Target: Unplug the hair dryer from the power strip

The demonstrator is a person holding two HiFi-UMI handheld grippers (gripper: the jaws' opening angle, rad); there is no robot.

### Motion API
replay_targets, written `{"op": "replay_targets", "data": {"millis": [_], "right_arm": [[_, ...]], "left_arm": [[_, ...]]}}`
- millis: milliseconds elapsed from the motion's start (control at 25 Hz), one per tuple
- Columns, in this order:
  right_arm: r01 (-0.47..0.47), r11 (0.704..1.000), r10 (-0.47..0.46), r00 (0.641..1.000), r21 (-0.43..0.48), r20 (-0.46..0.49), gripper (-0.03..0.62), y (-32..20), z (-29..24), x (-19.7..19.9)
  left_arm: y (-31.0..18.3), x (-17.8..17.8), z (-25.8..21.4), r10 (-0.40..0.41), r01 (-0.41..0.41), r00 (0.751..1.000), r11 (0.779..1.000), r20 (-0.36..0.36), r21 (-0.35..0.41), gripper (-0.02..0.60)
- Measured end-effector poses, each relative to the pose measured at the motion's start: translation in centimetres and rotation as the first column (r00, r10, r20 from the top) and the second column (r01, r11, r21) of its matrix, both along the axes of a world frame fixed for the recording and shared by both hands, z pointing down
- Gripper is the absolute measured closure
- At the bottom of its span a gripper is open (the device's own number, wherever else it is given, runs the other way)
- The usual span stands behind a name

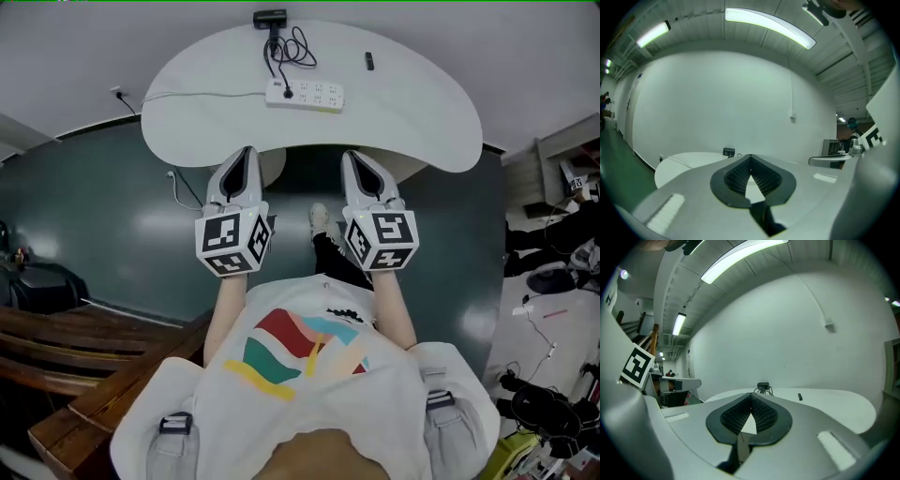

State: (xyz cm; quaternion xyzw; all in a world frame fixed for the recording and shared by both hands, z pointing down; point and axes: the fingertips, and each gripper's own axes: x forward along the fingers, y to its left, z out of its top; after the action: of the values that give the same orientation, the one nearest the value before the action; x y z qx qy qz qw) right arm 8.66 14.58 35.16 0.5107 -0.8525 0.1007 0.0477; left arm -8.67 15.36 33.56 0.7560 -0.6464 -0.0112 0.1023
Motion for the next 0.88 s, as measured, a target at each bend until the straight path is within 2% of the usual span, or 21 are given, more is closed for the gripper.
{"op": "replay_targets", "data": {"millis": [200, 360, 520, 880], "right_arm": [[0.105, 0.993, -0.104, 0.994, 0.055, -0.023, 0.582, -10.0, -2.6, -0.2], [0.181, 0.98, -0.18, 0.983, 0.079, -0.026, 0.582, -14.8, -3.4, -0.3], [0.195, 0.98, -0.195, 0.981, 0.05, -0.013, 0.582, -17.9, -2.8, 0.0], [0.197, 0.98, -0.197, 0.98, 0.033, -0.015, 0.582, -22.3, -3.0, 0.8]], "left_arm": [[-9.8, 0.7, -4.2, -0.057, 0.056, 0.998, 0.996, 0.009, 0.07, 0.581], [-14.9, 2.6, -5.8, -0.072, 0.064, 0.995, 0.991, 0.071, 0.114, 0.581], [-18.5, 3.8, -6.1, -0.072, 0.061, 0.994, 0.99, 0.088, 0.123, 0.581], [-23.2, 2.3, -5.9, -0.117, 0.11, 0.991, 0.988, 0.061, 0.113, 0.581]]}}
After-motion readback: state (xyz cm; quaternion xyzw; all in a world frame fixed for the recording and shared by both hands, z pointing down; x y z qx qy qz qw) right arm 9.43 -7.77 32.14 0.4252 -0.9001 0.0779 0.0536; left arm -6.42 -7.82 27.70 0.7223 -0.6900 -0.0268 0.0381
